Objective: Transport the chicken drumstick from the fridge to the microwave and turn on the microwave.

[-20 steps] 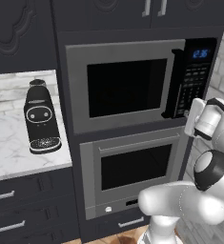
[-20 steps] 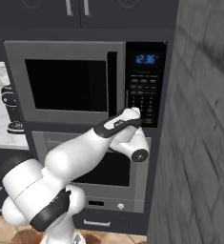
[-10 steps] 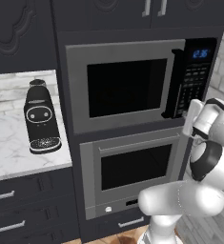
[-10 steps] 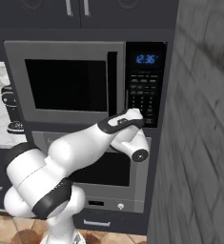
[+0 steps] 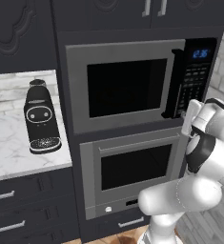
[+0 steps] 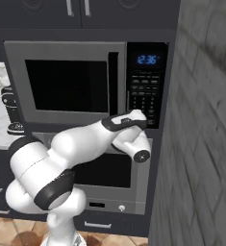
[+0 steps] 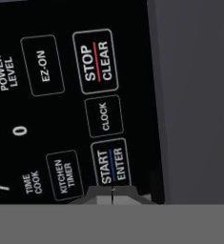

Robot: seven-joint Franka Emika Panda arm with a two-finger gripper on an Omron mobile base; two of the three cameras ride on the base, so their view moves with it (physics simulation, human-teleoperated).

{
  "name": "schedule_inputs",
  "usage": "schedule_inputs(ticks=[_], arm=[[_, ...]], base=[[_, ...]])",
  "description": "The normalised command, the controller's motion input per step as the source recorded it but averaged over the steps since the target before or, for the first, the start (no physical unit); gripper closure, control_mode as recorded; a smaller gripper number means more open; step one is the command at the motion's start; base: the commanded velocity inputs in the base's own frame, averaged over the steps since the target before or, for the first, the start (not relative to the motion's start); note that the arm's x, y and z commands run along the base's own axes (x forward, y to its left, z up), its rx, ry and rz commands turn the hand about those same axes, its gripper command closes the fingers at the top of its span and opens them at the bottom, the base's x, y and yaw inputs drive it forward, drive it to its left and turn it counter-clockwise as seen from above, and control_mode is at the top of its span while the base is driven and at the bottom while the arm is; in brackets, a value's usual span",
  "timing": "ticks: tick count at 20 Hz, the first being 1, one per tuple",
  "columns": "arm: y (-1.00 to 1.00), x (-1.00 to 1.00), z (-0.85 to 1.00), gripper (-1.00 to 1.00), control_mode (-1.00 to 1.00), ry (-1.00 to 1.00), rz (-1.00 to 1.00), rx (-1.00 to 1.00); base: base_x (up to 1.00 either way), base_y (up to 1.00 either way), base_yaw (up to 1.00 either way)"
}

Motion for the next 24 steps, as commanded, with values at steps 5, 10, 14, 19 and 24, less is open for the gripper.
schedule_inputs(ticks=[5, 10, 14, 19, 24], arm=[[-0.13, 0.11, 0.00, 1.00, -1.00, 0.00, 0.00, 0.02], [-0.05, 0.18, -0.01, 1.00, -1.00, 0.00, 0.00, 0.00], [0.00, 0.20, -0.09, 1.00, -1.00, 0.00, 0.00, 0.00], [0.00, 0.23, -0.16, 1.00, -1.00, 0.00, 0.00, 0.00], [0.00, 0.25, -0.14, 1.00, -1.00, 0.00, 0.00, 0.00]], base=[[0.00, 0.00, 0.00], [0.00, 0.00, 0.00], [0.00, 0.00, 0.00], [0.00, 0.00, 0.00], [0.00, 0.00, 0.00]])
